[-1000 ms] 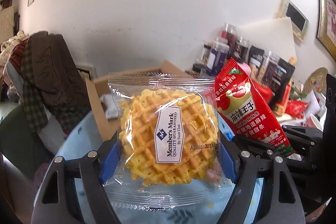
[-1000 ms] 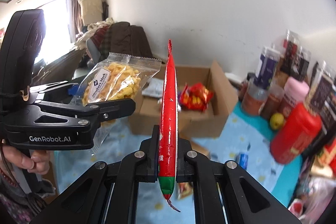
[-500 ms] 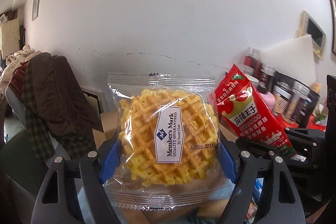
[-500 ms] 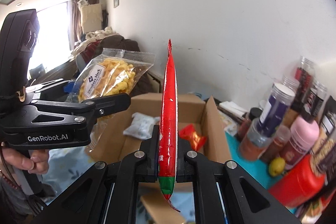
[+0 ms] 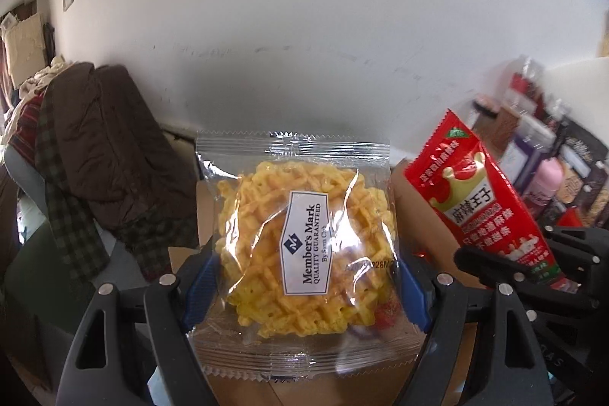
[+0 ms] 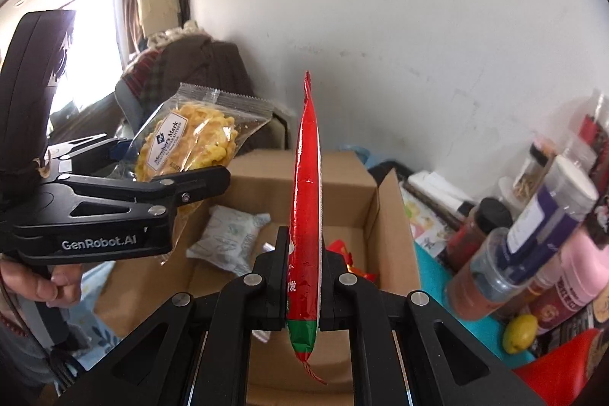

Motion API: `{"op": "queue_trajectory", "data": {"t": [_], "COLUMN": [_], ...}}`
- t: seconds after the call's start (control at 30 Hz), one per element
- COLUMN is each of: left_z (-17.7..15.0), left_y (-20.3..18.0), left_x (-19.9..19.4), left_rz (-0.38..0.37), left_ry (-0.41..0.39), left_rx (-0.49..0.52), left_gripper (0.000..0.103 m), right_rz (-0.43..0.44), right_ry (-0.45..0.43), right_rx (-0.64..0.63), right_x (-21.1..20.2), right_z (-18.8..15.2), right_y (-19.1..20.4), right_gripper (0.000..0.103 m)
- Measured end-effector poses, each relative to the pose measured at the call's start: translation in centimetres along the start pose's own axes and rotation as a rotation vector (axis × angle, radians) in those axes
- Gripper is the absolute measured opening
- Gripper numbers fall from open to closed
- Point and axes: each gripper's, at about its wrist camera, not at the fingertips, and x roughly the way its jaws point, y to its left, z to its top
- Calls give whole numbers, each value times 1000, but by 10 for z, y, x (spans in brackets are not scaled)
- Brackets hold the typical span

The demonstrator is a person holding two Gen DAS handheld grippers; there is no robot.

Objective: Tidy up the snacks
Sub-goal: 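Lower the waffle pack and red packet into the box and open both tools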

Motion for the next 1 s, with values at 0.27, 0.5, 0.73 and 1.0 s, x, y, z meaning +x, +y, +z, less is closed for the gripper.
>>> {"op": "queue_trajectory", "data": {"t": [0.27,0.5,0.73,1.0], "left_z": [-12,-25,-31,-40], "left_y": [2,-2,-3,-2], "left_x": [45,54,67,73], "left_rz": [-18,30,71,106], "left_ry": [185,245,321,368], "left_rx": [-20,4,34,42], "left_gripper": [80,80,80,81], "right_rz": [-33,-110,-124,-162], "right_ry": [132,204,256,275], "right_rx": [17,-24,-20,-13], "right_x": [38,60,74,72], "right_z": [-5,-16,-27,-30], "right_y": [-9,-7,-10,-17], "right_gripper": [9,9,10,30]}}
